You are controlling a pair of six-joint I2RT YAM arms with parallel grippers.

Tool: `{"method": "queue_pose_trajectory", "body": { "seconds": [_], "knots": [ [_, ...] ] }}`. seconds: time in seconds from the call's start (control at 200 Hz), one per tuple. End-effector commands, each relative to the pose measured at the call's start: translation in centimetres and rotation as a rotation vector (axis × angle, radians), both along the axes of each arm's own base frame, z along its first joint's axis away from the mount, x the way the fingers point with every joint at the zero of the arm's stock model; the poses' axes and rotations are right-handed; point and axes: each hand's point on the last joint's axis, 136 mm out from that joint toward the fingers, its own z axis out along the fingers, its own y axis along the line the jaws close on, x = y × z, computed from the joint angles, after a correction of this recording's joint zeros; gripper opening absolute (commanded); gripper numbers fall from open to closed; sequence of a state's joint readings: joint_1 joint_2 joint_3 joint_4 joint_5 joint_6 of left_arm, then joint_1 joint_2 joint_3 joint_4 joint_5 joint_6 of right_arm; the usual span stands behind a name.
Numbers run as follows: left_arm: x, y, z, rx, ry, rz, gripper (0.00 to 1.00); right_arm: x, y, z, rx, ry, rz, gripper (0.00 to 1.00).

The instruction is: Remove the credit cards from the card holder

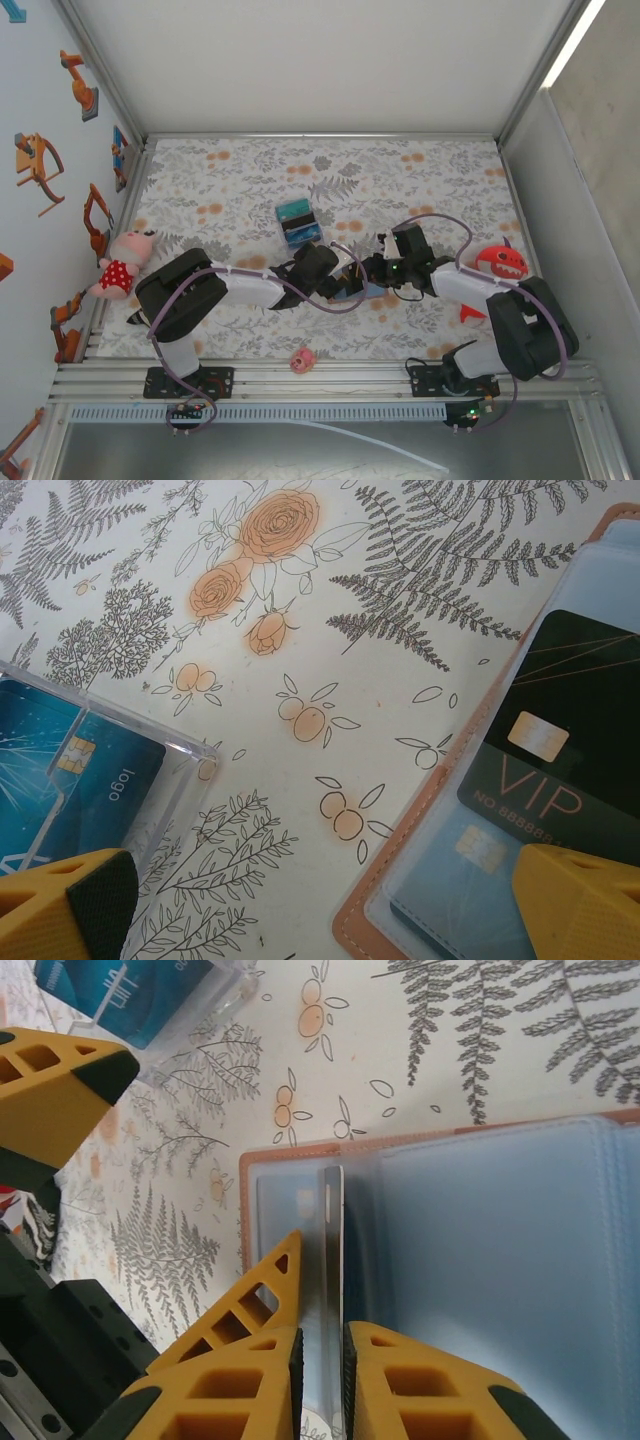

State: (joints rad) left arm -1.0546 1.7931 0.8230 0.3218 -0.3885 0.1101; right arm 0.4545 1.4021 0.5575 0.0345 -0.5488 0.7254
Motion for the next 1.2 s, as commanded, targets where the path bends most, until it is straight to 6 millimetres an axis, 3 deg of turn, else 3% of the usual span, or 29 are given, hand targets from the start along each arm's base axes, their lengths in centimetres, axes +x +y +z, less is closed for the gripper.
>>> {"method": "queue_pose_trajectory", "body": {
  "seconds": [0.0,0.22,0.351,0.766,1.192],
  "knots": [
    [-0.4,-0.5,-0.6,0.023,0.01,-0.024,0.97,-0.1,0.8,-0.1,0.058,0.011,0.018,0.18],
    [-0.3,-0.5,-0.5,0.023,0.007,-0.02,0.97,0.1,1.2,-0.7,0.071,0.026,0.023,0.19],
    [-0.3,-0.4,-0.3,0.023,0.002,-0.017,0.97,0.0,0.7,-0.9,0.031,0.021,0.021,0.09],
    [-0.1,0.1,1.2,0.016,-0.031,-0.009,0.97,0.0,-1.4,1.0,-0.122,-0.052,0.038,0.02],
    [0.4,1.1,7.2,-0.087,-0.105,0.039,0.97,-0.5,-1.9,4.9,-0.132,-0.202,0.097,0.0]
  ]
}}
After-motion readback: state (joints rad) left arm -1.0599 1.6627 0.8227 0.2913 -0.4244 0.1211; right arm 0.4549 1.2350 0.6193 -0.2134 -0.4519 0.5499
